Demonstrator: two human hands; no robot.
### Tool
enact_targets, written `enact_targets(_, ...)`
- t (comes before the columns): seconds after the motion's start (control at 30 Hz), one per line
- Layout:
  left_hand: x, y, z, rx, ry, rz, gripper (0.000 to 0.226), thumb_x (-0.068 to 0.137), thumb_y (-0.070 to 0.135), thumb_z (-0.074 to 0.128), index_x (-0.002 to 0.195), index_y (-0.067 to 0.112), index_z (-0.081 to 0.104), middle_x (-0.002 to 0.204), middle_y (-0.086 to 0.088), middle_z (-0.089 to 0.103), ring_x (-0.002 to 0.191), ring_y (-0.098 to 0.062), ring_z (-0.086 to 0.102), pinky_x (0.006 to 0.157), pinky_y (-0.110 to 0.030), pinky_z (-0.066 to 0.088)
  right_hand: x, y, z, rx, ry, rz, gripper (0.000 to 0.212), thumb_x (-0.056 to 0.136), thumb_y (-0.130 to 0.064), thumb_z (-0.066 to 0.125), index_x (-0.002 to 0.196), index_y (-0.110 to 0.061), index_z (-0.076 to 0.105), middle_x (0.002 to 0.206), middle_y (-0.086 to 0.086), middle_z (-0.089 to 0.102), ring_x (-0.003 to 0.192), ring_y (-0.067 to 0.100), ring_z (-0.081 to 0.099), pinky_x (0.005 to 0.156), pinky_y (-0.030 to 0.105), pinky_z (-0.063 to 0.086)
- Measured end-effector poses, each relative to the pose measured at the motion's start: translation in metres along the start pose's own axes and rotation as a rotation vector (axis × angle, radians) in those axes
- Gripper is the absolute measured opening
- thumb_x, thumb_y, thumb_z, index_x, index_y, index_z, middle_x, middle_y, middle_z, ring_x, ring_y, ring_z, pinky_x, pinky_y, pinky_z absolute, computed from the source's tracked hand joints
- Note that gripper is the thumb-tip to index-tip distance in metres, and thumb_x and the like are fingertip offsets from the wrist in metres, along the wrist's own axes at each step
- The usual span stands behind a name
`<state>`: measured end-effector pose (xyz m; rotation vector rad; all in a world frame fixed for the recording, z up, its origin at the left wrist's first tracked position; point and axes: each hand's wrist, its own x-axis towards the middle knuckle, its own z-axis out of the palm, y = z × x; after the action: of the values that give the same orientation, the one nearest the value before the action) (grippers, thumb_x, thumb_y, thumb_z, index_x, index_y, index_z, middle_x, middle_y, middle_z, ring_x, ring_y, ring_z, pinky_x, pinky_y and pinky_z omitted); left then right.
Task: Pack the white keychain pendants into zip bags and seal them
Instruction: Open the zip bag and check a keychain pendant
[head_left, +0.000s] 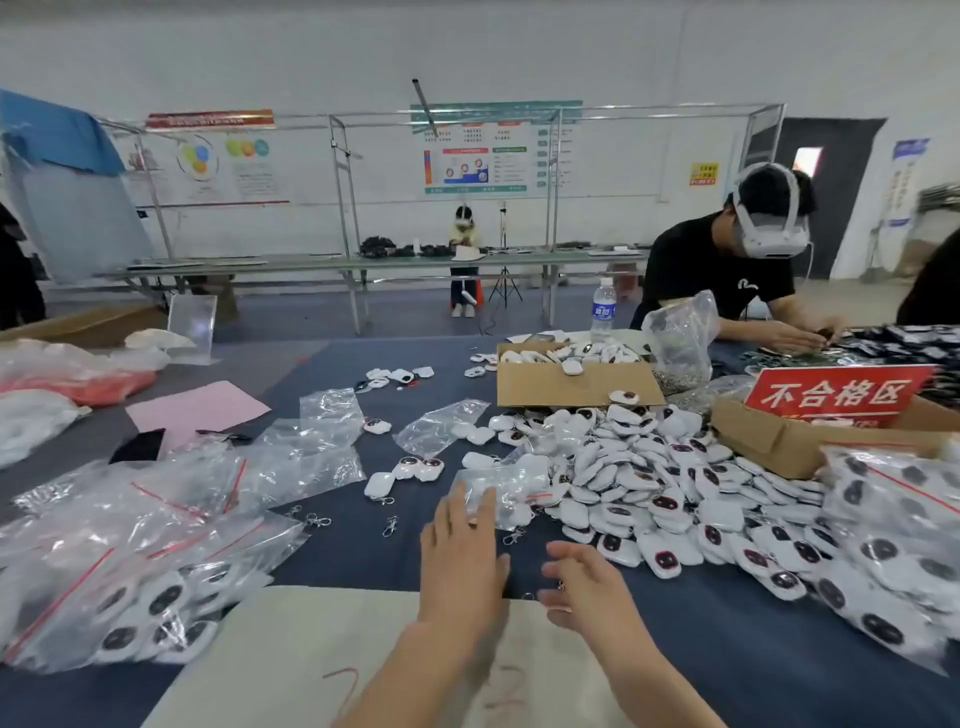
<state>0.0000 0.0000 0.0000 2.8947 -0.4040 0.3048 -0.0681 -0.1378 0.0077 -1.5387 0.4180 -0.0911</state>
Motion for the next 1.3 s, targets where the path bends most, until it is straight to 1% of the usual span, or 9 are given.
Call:
enact_targets(0.07, 0.041, -0.004, 0.024, 0.028, 0.045, -0.007, 0.051, 0.107, 0.035, 0.039, 0.155, 0.027, 0.026, 0.168, -0.008, 0.007, 0.155, -0.027, 0.009, 0.124, -0.042, 0.011, 0.043, 0.010, 0.007, -0.015, 0.007, 0.044, 0.023, 0.100, -0.008, 0.048, 0.116, -0.019, 0.062, 0.101, 0.002, 0.064, 0.077, 0.018, 0.065, 0.062, 0.025, 0.051)
enact_targets(0.17, 0.048, -0.014, 0.003, 0.058, 0.174, 0.090, 0.032, 0.110, 0.031, 0.028, 0.134, 0.031, 0.050, 0.143, 0.007, 0.052, 0.138, -0.017, 0.041, 0.120, -0.034, 0.017, 0.042, -0.002, 0.014, 0.014, -0.031, 0.029, 0.025, 0.102, -0.013, 0.049, 0.126, -0.018, 0.054, 0.103, 0.001, 0.060, 0.083, 0.017, 0.065, 0.063, 0.024, 0.056)
enact_targets(0.4, 0.043, -0.037, -0.087, -0.632, 0.078, 0.328, 0.023, 0.108, 0.031, 0.039, 0.103, 0.044, 0.057, 0.087, 0.017, 0.066, 0.085, -0.004, 0.062, 0.078, -0.018, 0.047, 0.052, -0.022, 0.029, 0.129, -0.004, -0.093, 0.067, 0.098, -0.040, 0.061, 0.152, -0.043, 0.021, 0.099, -0.002, 0.068, 0.100, 0.004, 0.063, 0.077, 0.022, 0.053)
enact_targets(0.53, 0.043, -0.054, -0.115, -0.847, -0.029, 0.304, 0.026, 0.106, 0.024, 0.045, 0.097, 0.036, 0.066, 0.076, 0.013, 0.063, 0.080, -0.007, 0.062, 0.085, -0.025, 0.049, 0.050, -0.026, 0.028, 0.156, -0.034, -0.157, 0.033, 0.096, -0.035, 0.065, 0.127, -0.032, 0.054, 0.098, -0.010, 0.074, 0.086, 0.001, 0.067, 0.077, 0.021, 0.057)
enact_targets(0.77, 0.014, -0.036, -0.095, -0.536, 0.697, -0.021, 0.026, 0.102, 0.019, 0.049, 0.127, 0.020, 0.053, 0.121, -0.003, 0.052, 0.111, -0.023, 0.051, 0.091, -0.039, 0.047, 0.015, -0.022, 0.034, 0.486, 0.006, -0.021, 0.016, 0.096, -0.017, 0.067, 0.106, -0.005, 0.064, 0.091, 0.012, 0.076, 0.081, 0.021, 0.075, 0.066, 0.025, 0.061)
enact_targets(0.97, -0.043, 0.006, -0.009, -1.142, 0.103, -0.178, 0.017, 0.099, 0.018, 0.059, 0.104, 0.034, 0.058, 0.111, 0.002, 0.061, 0.094, 0.002, 0.060, 0.079, -0.013, 0.045, -0.019, -0.018, 0.045, 0.936, -0.034, 0.156, 0.035, 0.099, -0.020, 0.060, 0.127, 0.001, 0.063, 0.121, 0.021, 0.070, 0.112, 0.029, 0.068, 0.098, 0.039, 0.053)
enact_targets(1.03, -0.040, 0.014, 0.000, -1.357, -0.051, -0.260, 0.016, 0.100, 0.016, 0.059, 0.094, 0.027, 0.068, 0.093, -0.004, 0.072, 0.080, -0.011, 0.068, 0.069, -0.023, 0.049, -0.029, -0.015, 0.049, 0.882, -0.077, 0.208, 0.037, 0.100, -0.024, 0.057, 0.123, 0.003, 0.066, 0.117, 0.024, 0.071, 0.100, 0.030, 0.071, 0.083, 0.037, 0.058)
enact_targets(1.1, -0.036, 0.016, 0.006, -1.526, -0.080, -0.348, 0.016, 0.100, 0.014, 0.060, 0.089, 0.016, 0.072, 0.077, -0.011, 0.072, 0.065, -0.020, 0.066, 0.056, -0.029, 0.048, -0.034, -0.011, 0.051, 0.849, -0.090, 0.250, 0.036, 0.101, -0.024, 0.056, 0.120, 0.004, 0.068, 0.114, 0.025, 0.072, 0.092, 0.029, 0.070, 0.068, 0.032, 0.056)
enact_targets(1.3, -0.036, 0.009, 0.011, -1.580, -0.052, -0.320, 0.020, 0.099, 0.013, 0.060, 0.087, 0.018, 0.075, 0.083, -0.017, 0.073, 0.067, -0.028, 0.067, 0.058, -0.034, 0.050, -0.042, -0.014, 0.047, 0.786, -0.098, 0.301, 0.026, 0.097, -0.024, 0.063, 0.104, -0.003, 0.076, 0.095, 0.010, 0.079, 0.089, 0.020, 0.070, 0.079, 0.032, 0.054)
